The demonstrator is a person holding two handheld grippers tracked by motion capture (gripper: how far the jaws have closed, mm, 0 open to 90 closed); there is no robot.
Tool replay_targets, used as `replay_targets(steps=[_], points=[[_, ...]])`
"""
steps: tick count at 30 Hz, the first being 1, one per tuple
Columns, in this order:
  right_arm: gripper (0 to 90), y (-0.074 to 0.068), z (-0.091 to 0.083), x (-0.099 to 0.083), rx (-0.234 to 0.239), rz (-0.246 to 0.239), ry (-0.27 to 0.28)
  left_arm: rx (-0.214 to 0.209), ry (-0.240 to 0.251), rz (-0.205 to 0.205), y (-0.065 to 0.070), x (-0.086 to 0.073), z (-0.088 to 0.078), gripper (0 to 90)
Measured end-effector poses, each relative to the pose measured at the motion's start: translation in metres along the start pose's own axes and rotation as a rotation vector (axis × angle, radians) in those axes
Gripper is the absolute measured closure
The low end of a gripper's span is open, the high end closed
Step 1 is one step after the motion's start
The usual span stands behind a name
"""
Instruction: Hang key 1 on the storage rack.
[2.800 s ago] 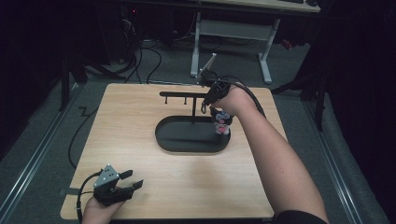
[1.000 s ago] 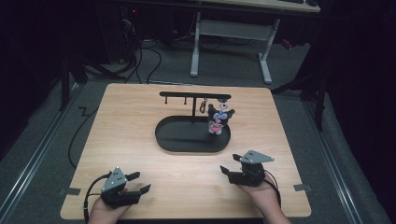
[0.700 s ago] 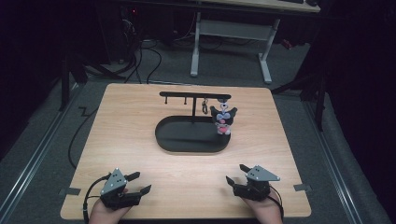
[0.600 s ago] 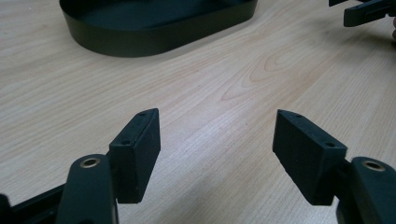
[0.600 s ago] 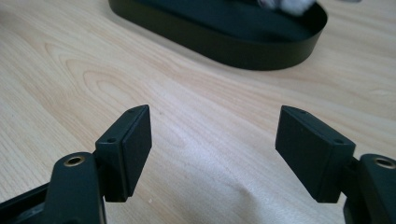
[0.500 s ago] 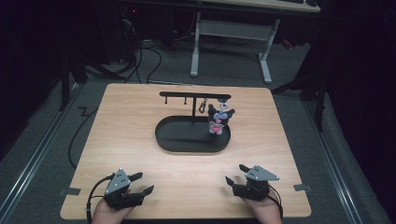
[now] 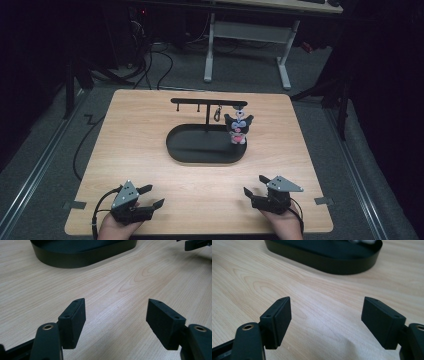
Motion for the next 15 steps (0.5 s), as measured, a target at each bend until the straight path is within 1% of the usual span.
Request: replay_targets(steps=[1, 2, 3, 4, 5, 6, 7, 8, 9, 10, 11, 12, 13, 15], points=[[21.3, -0.002, 0.0, 0.002, 0.013, 0.05, 0.007, -0.001, 0.0, 0.001, 0.0, 0.0, 0.0, 32.5], [19.0, -0.006, 0.0, 0.006, 0.037, 0.112, 0.031, -0.003, 0.0, 0.002, 0.0, 0.0, 0.0, 32.5], [22.3, -0.015, -0.003, 0.022, 0.052, 0.224, 0.103, -0.002, -0.001, 0.0, 0.0, 0.0, 0.0, 32.5], [25.3, -0.027, -0.009, 0.042, 0.063, 0.331, 0.176, -0.007, -0.001, 0.0, 0.001, -0.001, 0.0, 32.5], [20.9, -0.046, -0.016, 0.06, 0.109, 0.349, 0.221, -0.007, -0.003, 0.001, 0.001, -0.001, 0.0, 32.5], [8.5, -0.062, -0.021, 0.073, 0.143, 0.288, 0.241, -0.006, -0.006, 0.011, 0.001, -0.002, 0.001, 32.5], [0.4, -0.087, -0.027, 0.086, 0.173, 0.124, 0.244, -0.005, -0.008, 0.014, 0.001, -0.002, 0.001, 32.5], [0.0, -0.103, -0.028, 0.09, 0.178, 0.025, 0.233, -0.008, -0.008, 0.007, 0.0, -0.002, 0.002, 32.5], [0.0, -0.111, -0.026, 0.091, 0.16, -0.022, 0.205, -0.009, -0.007, 0.0, 0.0, -0.002, 0.003, 32.5], [0.0, -0.115, -0.023, 0.09, 0.137, -0.038, 0.19, -0.009, -0.008, -0.001, -0.001, -0.002, 0.003, 32.5], [0.0, -0.115, -0.019, 0.085, 0.136, -0.053, 0.175, -0.008, -0.01, 0.003, 0.0, -0.002, 0.003, 32.5], [0.0, -0.114, -0.014, 0.079, 0.145, -0.06, 0.158, -0.007, -0.01, 0.007, 0.0, -0.002, 0.003, 32.5], [0.0, -0.111, -0.009, 0.072, 0.147, -0.047, 0.137, -0.008, -0.011, 0.009, 0.0, -0.002, 0.003, 32.6], [2.5, -0.1, -0.001, 0.06, 0.134, -0.007, 0.092, -0.009, -0.011, 0.011, 0.001, -0.002, 0.003, 32.6]])
Point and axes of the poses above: each handheld gripper's, and its own axes: z roughly forward along the jaws, x roughly out of its top, y roughly to its right, the point moved 9 cm from there along z, roughly forward along the jaws, and after that the axes turned 12 degrees about x, right-handed, at the moved point
